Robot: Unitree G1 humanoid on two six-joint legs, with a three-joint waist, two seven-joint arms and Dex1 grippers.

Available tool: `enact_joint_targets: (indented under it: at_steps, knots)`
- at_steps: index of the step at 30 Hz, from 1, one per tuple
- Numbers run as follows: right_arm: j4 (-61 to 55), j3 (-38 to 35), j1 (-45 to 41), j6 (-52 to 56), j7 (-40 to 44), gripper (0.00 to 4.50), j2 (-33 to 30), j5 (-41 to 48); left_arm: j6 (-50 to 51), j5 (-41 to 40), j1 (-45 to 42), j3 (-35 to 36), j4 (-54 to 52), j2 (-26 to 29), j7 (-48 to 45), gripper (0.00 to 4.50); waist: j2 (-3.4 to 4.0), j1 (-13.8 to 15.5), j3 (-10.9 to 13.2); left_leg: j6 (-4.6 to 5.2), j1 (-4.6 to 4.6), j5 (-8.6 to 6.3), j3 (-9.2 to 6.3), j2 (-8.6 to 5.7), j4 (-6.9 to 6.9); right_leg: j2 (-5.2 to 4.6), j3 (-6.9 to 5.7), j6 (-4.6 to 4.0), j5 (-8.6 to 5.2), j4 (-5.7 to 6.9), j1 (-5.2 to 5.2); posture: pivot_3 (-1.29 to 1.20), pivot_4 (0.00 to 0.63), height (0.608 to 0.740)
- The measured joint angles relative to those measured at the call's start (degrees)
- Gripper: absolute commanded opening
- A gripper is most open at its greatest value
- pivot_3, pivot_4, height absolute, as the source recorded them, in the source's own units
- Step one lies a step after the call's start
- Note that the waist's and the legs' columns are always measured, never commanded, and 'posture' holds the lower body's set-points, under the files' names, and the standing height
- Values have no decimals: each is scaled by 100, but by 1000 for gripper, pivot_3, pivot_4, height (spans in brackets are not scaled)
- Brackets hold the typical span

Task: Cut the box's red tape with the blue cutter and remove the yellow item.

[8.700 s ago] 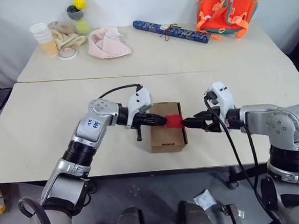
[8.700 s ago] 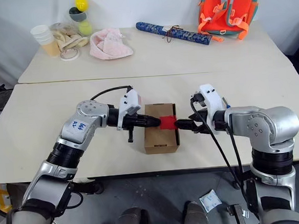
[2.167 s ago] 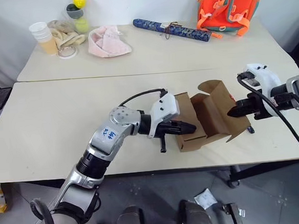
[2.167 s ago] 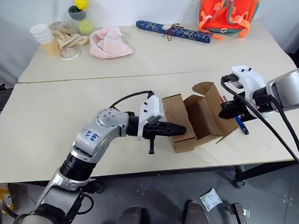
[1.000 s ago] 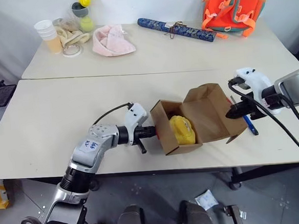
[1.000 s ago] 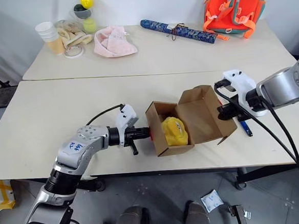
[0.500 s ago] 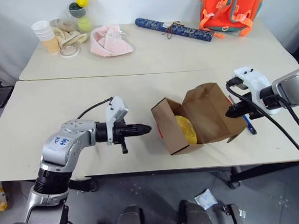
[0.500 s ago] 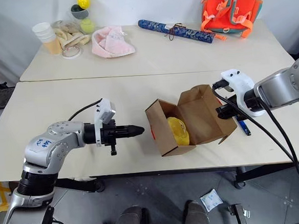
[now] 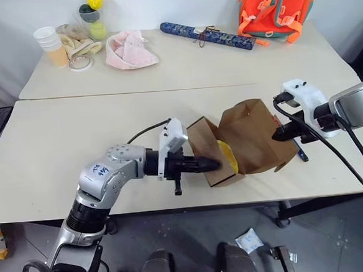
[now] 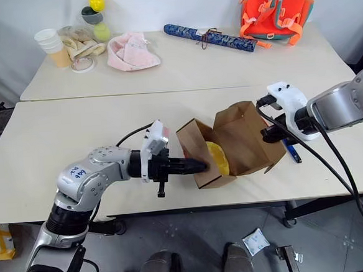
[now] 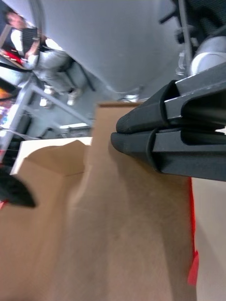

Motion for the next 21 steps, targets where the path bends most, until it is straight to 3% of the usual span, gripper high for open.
enact_joint_targets:
  at_steps: [9,21]
  knots:
    - [-177,-175,424,0,-203,20,22,312,83,477,461,-196,180,736,36,0,0,20,0,0,2,0,0,-1,3,-1,0,1,0,-1,5,0,150,740]
    - [-215,-231,618,0,-689,20,345,393,78,505,623,165,191,334,640,0,0,-1,0,0,3,0,0,0,2,-1,0,1,0,1,3,0,150,740]
